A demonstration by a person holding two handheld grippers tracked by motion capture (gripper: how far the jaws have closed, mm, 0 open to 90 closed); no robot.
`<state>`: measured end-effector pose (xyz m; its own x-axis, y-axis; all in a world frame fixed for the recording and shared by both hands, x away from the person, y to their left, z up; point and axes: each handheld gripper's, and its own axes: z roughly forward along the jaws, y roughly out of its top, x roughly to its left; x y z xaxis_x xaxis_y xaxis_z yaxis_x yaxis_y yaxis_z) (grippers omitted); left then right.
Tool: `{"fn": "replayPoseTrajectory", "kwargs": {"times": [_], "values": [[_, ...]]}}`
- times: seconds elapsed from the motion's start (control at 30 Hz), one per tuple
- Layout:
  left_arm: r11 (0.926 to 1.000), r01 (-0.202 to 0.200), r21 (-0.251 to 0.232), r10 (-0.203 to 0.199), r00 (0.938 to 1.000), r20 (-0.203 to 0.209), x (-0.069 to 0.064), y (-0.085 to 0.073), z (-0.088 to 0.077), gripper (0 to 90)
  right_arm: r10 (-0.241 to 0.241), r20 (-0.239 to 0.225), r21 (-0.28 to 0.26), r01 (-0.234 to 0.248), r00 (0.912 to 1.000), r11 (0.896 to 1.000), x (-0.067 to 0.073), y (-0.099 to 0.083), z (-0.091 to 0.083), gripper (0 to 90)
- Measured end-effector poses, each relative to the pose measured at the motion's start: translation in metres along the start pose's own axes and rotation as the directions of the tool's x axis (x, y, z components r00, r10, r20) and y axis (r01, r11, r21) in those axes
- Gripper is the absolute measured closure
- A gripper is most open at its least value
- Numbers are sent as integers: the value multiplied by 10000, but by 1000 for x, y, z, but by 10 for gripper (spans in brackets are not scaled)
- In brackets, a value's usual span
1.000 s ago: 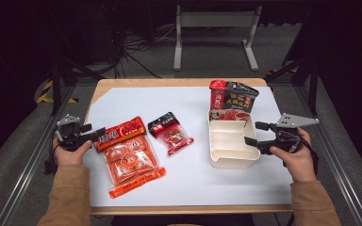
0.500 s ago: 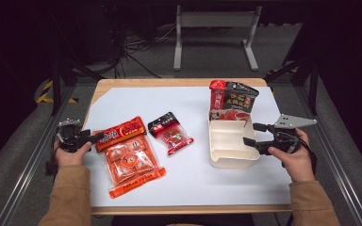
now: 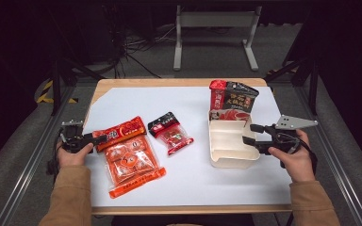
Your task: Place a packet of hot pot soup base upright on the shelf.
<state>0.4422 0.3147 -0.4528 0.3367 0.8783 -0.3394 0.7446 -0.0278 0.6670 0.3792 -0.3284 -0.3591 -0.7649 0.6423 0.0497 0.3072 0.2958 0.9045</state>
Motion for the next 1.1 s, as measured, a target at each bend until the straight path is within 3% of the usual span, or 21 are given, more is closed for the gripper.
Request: {"fn": "replayPoseTrajectory", "kwargs": {"times": [0.23,0.33,0.5,0.57,0.93,1.0,1.1], "values": [[9998,-216,-27,217,9989,418,-3,1,0,432,15,-112,-34,-16,9999,10000,1,0,1,404],[9997,-184,-145,195,9966,803,-5,1,0,434,26,-129,-35,-26,9999,10000,1,0,1,404],[9992,-342,-196,360,9946,977,-5,1,-1,504,44,-188,-56,-45,9998,10000,1,0,1,407],[9994,-226,-276,259,9917,1257,-5,1,-2,540,31,-199,-77,-33,9998,10000,1,0,1,407],[9994,-280,-191,302,9917,1251,-7,0,-3,644,52,-214,-93,-54,9998,9999,2,0,2,407],[9986,-521,-104,530,9897,1333,-8,0,-2,661,56,-224,-89,-58,9997,9999,2,0,2,407],[9950,-993,36,984,9896,1051,-14,1,-2,688,68,-248,-64,-70,9997,10000,2,0,2,407]]}}
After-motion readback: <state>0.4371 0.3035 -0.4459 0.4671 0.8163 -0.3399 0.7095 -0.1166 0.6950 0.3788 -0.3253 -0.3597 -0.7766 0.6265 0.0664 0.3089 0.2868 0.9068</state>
